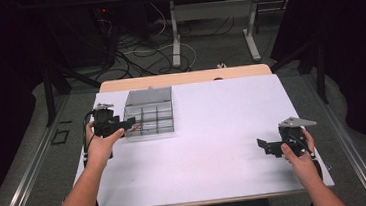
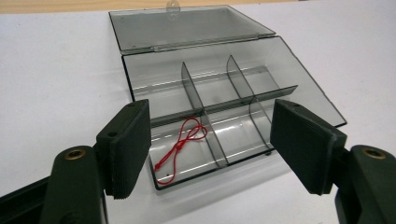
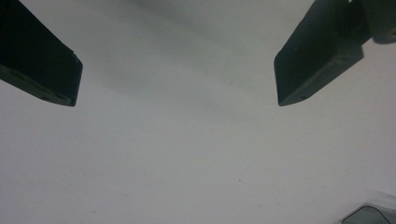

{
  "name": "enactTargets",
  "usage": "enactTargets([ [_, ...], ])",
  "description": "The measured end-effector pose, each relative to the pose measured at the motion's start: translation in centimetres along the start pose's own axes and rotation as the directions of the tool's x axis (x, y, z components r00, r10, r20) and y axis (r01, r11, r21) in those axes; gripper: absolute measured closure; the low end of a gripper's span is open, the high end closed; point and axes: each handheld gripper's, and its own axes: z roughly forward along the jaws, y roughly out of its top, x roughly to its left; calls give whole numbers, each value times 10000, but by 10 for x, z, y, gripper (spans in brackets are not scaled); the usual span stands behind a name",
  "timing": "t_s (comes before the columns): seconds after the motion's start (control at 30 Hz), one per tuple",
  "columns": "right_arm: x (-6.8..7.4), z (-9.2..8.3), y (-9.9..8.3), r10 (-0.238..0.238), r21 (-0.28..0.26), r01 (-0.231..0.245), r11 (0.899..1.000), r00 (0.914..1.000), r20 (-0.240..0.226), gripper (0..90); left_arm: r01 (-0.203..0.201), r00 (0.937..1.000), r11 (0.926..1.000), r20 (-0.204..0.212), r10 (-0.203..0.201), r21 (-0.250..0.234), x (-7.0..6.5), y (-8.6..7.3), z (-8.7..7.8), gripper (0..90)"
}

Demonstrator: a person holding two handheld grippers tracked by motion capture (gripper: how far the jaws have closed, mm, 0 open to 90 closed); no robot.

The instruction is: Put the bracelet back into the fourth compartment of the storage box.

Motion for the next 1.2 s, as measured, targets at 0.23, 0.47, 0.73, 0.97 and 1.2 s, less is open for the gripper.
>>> enactTargets([
  [0.23, -1, 0, 0, -103, -24, 103, 9999, 9999, 28, 6, -149, 9995, 9995, 273, 157, -284, -5, -6, -10, 197],
  [0.47, 0, -1, 0, -94, -16, 94, 10000, 10000, 23, 6, -149, 9987, 9988, 478, 172, -474, -7, -16, -21, 132],
  [0.73, 0, -1, 0, -53, -51, 53, 10000, 10000, -12, 6, -215, 9982, 9979, 548, 249, -607, -9, -32, -34, 49],
  [0.97, 1, -1, 0, -5, -57, 5, 10000, 10000, -13, 6, -133, 9983, 9978, 559, 170, -653, -9, -48, -43, 10],
  [1.2, 1, -2, 0, -10, -67, 10, 10000, 10000, -12, 6, -113, 9989, 9971, 450, 148, -753, -4, -58, -48, 7],
])
